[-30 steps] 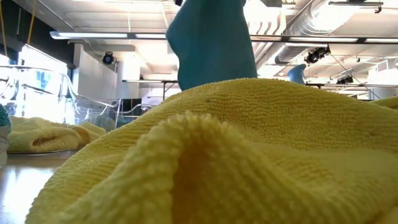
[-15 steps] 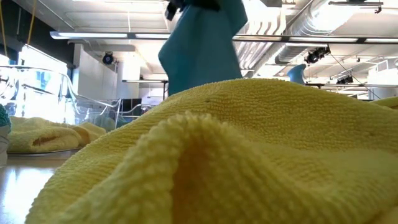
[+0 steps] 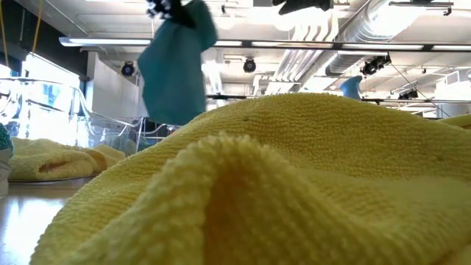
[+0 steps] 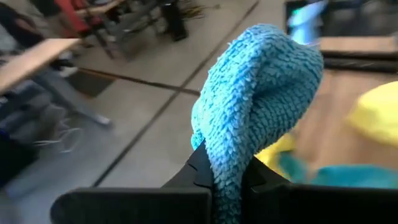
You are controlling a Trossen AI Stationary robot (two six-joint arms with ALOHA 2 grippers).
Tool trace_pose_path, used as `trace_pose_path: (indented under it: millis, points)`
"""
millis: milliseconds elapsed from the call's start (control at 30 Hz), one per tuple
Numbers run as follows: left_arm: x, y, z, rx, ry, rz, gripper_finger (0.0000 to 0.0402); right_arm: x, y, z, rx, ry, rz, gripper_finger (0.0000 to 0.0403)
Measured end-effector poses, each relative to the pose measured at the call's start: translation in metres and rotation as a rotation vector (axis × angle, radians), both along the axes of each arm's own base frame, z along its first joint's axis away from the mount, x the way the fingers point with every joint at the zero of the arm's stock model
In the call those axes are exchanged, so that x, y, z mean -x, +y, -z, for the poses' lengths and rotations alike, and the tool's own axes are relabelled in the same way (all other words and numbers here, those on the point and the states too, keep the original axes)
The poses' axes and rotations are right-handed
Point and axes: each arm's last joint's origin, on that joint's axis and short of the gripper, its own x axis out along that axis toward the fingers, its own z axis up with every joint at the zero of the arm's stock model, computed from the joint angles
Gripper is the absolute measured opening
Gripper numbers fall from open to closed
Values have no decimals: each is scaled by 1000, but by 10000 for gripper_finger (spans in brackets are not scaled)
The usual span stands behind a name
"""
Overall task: Sort microfiber towel by color & place in baskets
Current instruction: Put the blue towel into the top transparent bin
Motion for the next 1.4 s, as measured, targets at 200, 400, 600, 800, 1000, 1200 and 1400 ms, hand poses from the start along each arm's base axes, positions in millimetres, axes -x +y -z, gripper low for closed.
trace_pose_path:
  millis: [200,400,600,800,1000,1200,1400]
  points:
    - [37,48,5,46,57,-22,1,-18,-6,20,10,57,124,162]
    - [54,88,46,241,166,-19,0,-36,-11,39,-38,70,210,162]
    - [57,114,102,362,176,-25,0,-45,-12,50,-79,70,250,162]
    - [54,127,159,573,159,-134,4,-46,-12,50,-109,41,290,162]
    - [42,133,195,759,160,-223,22,-46,-12,49,-119,26,315,162]
    - [38,137,209,834,153,-285,59,-46,-13,49,-125,15,337,162]
    - [38,140,206,829,142,-310,110,-46,-13,49,-124,15,337,162]
